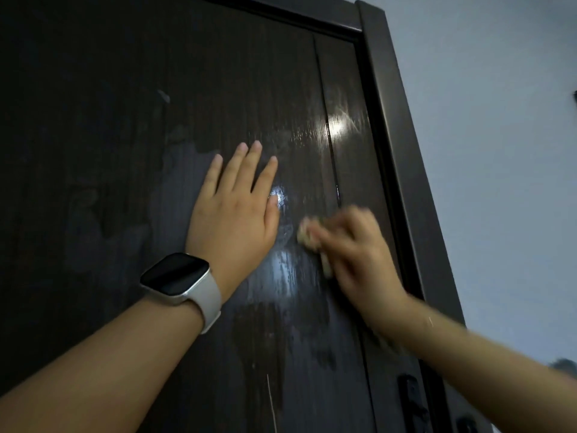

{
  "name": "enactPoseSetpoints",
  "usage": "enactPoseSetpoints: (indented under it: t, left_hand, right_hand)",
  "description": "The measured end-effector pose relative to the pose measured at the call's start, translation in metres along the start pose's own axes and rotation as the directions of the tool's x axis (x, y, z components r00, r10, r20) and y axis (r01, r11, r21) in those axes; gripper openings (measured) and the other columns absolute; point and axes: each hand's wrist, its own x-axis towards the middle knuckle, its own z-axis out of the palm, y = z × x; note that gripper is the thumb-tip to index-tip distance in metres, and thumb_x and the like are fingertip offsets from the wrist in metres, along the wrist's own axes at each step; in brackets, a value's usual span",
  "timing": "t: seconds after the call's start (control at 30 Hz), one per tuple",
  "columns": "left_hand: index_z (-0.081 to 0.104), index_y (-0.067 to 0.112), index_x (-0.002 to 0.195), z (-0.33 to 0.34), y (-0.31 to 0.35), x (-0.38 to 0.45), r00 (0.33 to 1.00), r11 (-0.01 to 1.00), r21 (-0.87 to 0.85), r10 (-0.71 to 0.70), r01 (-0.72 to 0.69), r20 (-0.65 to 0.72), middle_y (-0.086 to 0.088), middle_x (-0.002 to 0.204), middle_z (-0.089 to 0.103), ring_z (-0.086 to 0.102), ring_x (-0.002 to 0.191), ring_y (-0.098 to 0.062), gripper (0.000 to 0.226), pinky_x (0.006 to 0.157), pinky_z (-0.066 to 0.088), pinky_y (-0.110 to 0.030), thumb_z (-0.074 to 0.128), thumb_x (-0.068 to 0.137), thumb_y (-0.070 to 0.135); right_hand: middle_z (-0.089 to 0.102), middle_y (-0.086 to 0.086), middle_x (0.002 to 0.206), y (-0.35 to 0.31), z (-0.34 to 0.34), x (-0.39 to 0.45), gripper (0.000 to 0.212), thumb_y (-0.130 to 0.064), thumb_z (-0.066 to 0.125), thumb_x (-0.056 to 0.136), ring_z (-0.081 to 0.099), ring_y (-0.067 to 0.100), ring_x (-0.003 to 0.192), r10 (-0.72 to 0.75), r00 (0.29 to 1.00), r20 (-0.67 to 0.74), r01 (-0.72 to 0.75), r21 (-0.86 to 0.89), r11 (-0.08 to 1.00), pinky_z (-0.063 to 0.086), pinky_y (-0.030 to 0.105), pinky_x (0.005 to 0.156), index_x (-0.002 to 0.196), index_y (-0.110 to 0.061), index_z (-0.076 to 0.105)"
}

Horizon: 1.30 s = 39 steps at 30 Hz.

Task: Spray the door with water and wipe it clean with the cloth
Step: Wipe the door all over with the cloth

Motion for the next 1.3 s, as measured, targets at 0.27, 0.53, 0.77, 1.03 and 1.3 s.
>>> enactPoseSetpoints:
  t: [0.27,0.53,0.77,1.03,1.3]
  left_hand:
    - [0.042,0.009,0.148,0.000,0.000,0.001,1.000,1.000,0.003,0.014,-0.014,0.012,-0.015,0.157,0.034,0.030,0.146,-0.030,0.055,0.120,0.021,-0.050,0.027,0.100,0.032]
    - [0.041,0.009,0.148,-0.001,0.000,-0.001,1.000,1.000,-0.021,0.024,-0.023,0.013,-0.015,0.157,0.034,0.029,0.147,-0.029,0.055,0.120,0.020,-0.050,0.027,0.100,0.032]
    - [0.061,0.008,0.131,-0.012,0.006,-0.009,0.973,0.970,-0.090,0.223,-0.227,-0.060,-0.016,0.145,0.049,0.046,0.134,-0.033,0.043,0.115,0.030,-0.050,0.042,0.093,0.018]
    - [0.053,0.011,0.140,-0.044,0.021,-0.086,0.992,0.976,-0.212,0.076,-0.054,0.099,-0.012,0.153,0.041,0.039,0.141,-0.029,0.045,0.118,0.025,-0.048,0.043,0.097,0.021]
    - [0.040,0.009,0.149,-0.045,0.013,-0.137,0.976,0.995,-0.089,0.063,-0.045,0.210,-0.012,0.158,0.032,0.028,0.147,-0.027,0.051,0.120,0.021,-0.051,0.036,0.102,0.029]
  right_hand:
    - [0.052,0.010,0.095,0.023,0.001,0.015,0.037,0.006,0.057,0.084,0.047,0.026,0.088,0.025,1.000,-0.011,-0.025,-0.033,0.999,0.030,0.021,0.076,0.113,-0.012,0.073]
    - [0.048,0.006,0.094,0.046,0.008,0.081,0.033,-0.006,0.055,0.089,0.047,0.026,0.091,0.185,0.971,-0.153,-0.199,-0.087,0.976,0.031,0.014,0.076,0.116,-0.014,0.072]
    - [0.049,0.005,0.101,-0.025,-0.025,-0.112,0.038,0.000,0.053,0.089,0.049,0.023,0.091,0.124,0.987,0.099,-0.122,-0.027,0.992,0.044,0.031,0.077,0.124,-0.007,0.066]
    - [0.052,0.004,0.093,-0.051,-0.049,-0.147,0.033,-0.005,0.056,0.089,0.047,0.018,0.086,0.161,0.950,0.268,-0.172,0.019,0.985,0.042,0.026,0.068,0.119,-0.009,0.069]
    - [0.051,0.010,0.091,-0.041,-0.009,-0.046,0.028,-0.002,0.058,0.093,0.048,0.025,0.085,0.334,0.943,0.003,-0.334,-0.024,0.942,0.034,0.021,0.074,0.115,-0.009,0.071]
